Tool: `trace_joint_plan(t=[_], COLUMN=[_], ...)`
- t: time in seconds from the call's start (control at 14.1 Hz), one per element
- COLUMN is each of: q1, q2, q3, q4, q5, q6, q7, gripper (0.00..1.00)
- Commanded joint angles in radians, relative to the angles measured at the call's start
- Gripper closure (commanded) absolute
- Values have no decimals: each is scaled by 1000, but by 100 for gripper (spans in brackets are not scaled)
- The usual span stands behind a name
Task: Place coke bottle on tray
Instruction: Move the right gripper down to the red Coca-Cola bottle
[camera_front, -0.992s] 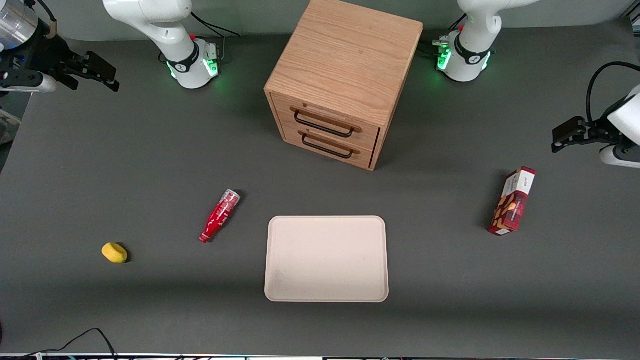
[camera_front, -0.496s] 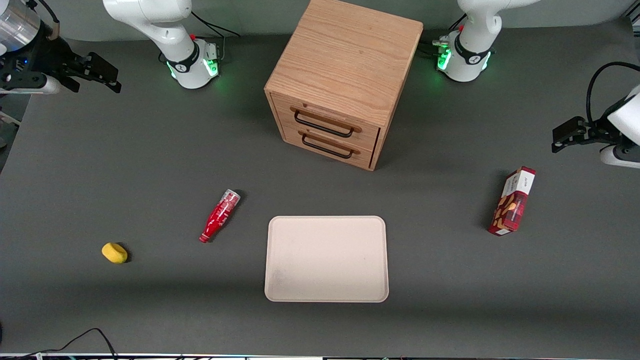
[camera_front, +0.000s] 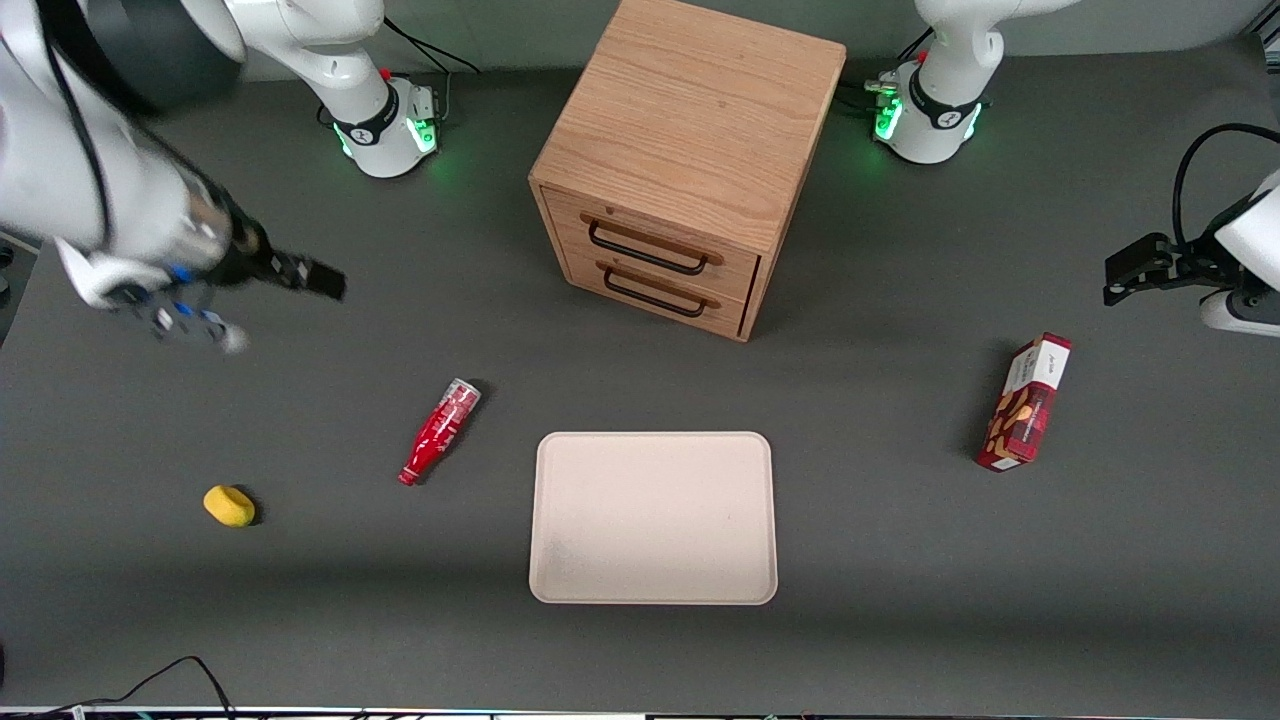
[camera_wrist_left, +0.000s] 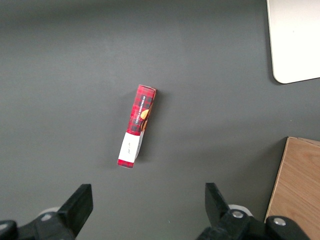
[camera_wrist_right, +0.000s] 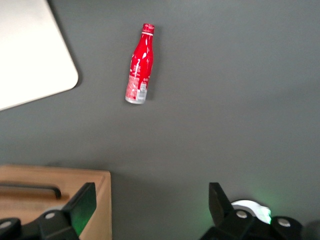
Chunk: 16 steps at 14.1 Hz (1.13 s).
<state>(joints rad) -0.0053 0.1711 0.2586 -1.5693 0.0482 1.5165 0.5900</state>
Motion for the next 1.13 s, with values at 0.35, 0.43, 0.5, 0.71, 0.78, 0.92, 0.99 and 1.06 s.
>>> trace_joint_plan(t=[0.35, 0.43, 0.5, 0.71, 0.78, 0.92, 0.99, 1.06], q1=[2, 4, 5, 4, 4, 5, 7, 5], q2=[244, 273, 286, 333, 346, 367, 378, 389], q3=[-2, -1, -1, -2, -2, -1, -1, -1], q4=[-241, -253, -288, -356, -356, -354, -356, -356], q5=[-31, -60, -85, -113, -123, -143, -143, -143], q6=[496, 545, 615, 781, 801, 830, 846, 858], q7=[167, 200, 223, 234, 255, 283, 287, 287], gripper=[0, 0, 0, 0, 0, 0, 0, 0])
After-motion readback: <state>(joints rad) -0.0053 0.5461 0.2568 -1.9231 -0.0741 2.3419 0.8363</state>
